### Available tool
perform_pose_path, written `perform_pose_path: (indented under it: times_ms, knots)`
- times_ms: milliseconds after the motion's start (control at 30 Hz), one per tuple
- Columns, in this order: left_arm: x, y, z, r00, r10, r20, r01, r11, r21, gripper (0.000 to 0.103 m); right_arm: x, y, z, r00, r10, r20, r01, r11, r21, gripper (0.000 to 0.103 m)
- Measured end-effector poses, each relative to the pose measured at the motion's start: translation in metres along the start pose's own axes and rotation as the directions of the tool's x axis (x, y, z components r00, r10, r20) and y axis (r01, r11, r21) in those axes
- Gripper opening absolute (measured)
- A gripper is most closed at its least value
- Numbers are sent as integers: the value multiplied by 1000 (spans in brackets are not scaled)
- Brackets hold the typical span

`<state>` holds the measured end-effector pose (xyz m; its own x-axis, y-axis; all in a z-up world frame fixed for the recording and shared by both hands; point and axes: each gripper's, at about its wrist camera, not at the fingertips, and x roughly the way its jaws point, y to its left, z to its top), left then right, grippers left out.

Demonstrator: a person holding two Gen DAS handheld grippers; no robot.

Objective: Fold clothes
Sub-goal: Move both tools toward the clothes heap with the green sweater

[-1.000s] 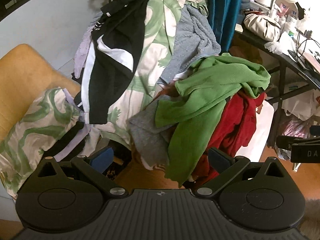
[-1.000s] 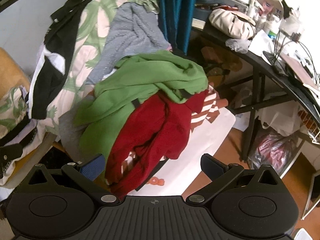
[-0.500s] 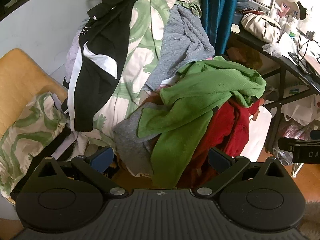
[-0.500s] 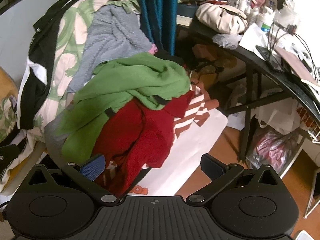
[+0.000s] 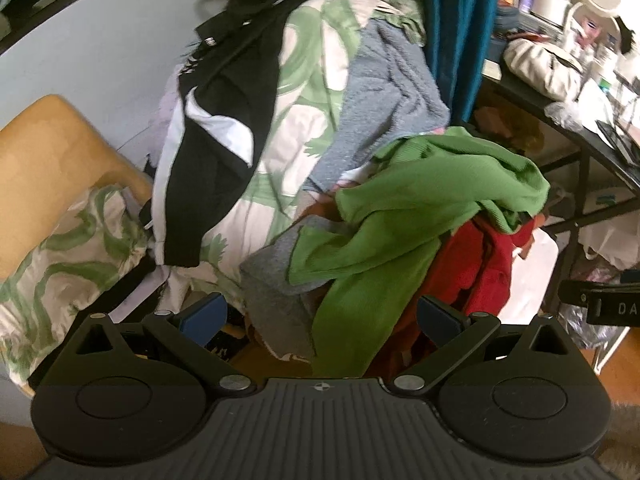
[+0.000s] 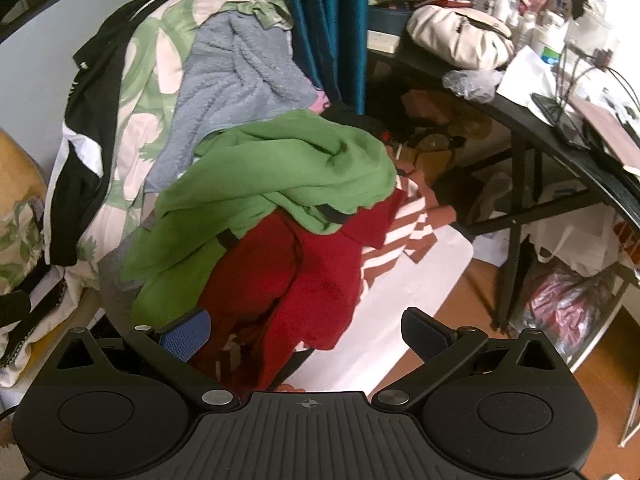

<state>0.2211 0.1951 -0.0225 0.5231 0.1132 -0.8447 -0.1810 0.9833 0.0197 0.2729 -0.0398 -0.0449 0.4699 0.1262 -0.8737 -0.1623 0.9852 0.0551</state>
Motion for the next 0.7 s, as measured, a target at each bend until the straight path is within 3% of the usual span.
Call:
perform_pose_path:
  times_ms: [467, 700]
  knots:
    - [6, -14, 4, 1000, -14, -12, 14, 998, 58, 103, 3, -21, -2, 1000, -16, -15, 17, 997, 82, 102]
    - [7, -4, 1, 1000, -13, -24, 13, 1000, 3, 103, 5, -3, -1, 1000, -13, -19, 13, 1000, -10, 102]
